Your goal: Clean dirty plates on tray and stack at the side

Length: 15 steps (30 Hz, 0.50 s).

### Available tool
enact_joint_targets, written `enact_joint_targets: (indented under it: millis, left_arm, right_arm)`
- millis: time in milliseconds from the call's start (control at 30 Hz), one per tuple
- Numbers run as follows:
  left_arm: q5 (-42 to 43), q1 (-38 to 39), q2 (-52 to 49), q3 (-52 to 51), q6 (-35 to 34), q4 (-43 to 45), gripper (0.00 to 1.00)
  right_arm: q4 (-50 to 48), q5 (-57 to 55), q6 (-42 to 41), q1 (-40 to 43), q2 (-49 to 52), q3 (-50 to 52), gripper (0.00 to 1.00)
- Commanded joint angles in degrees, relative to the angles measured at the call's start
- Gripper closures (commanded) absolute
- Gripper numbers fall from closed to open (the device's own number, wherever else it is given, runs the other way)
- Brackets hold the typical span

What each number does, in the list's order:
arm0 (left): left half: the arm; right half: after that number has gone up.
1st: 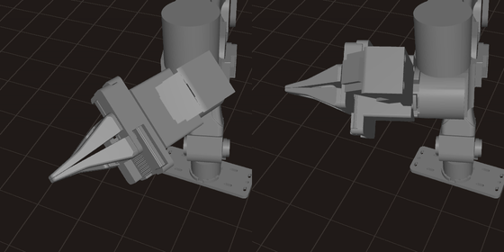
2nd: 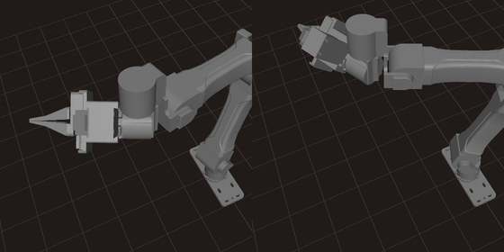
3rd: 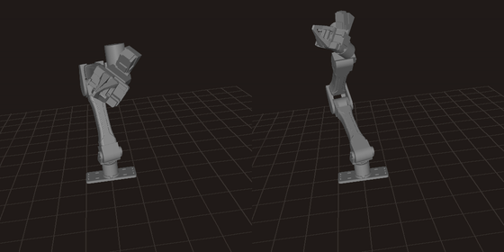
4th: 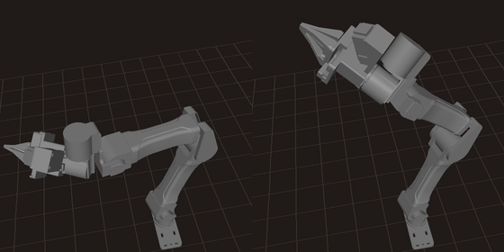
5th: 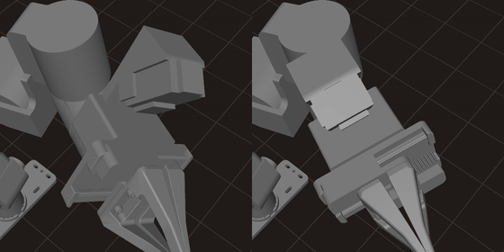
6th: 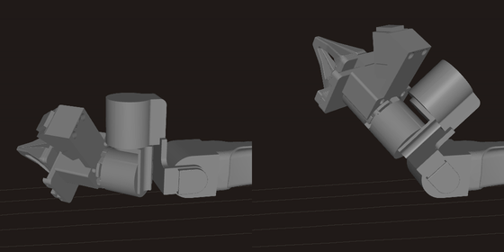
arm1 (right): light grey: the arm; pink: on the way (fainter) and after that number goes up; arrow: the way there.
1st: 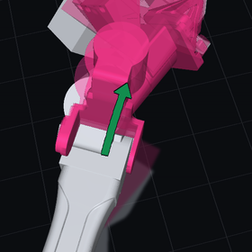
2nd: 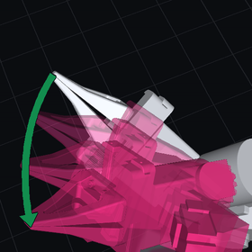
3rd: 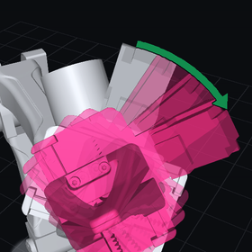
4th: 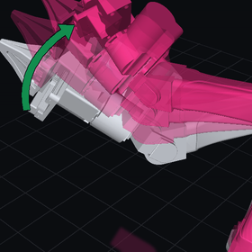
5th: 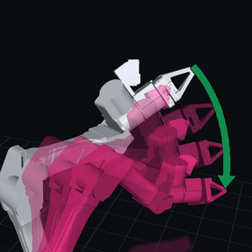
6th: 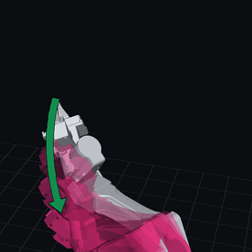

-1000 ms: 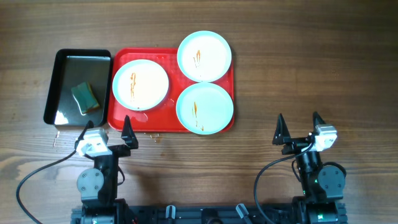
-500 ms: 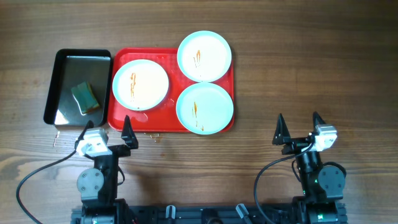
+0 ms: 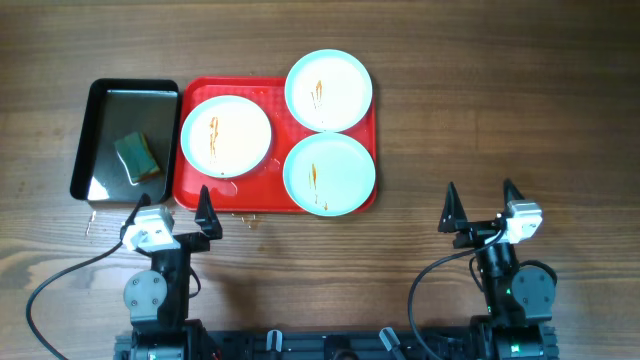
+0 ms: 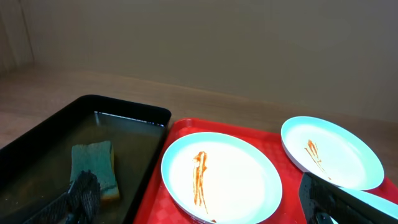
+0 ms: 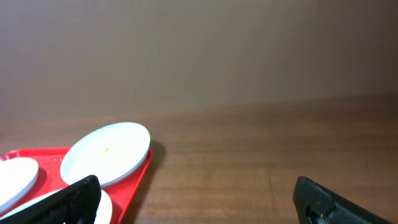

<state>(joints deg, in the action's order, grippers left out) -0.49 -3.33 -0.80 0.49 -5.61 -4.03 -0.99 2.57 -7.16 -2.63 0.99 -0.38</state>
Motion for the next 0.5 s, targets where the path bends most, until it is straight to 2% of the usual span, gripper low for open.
enact_joint_targets:
  millis: [0,100,167,300,467]
  left_arm:
    - [0.8,-0.2,0.4,-0.1,0.7,-0.2,0.0]
    - [3.7,-0.2,0.4,-0.1,0.7,1.6,0.0]
    - [5.4,-0.2,0.4,1.0,-0.8,5.0,0.0]
    - [5.5,-0.2,0.4,3.1,-2.8,3.7,0.0]
    - [5.4,-0.2,-3.7,10.4,-2.8,-1.0,0.0]
  right_arm:
    - [-1.2,0.1,-0.9,0.0,-0.5,0.1,0.0]
    - [-3.5,1.6,-1.0,0.0,-0.5,0.1,0.0]
    - [-9.6,1.6,-1.0,0.0,-0.5,0.1,0.0]
    - [-4.5,-1.2,-0.6,0.0,-0.3,0.1,0.0]
    - [-10.6,2.1,-3.3,0.0,0.3,-0.4,0.0]
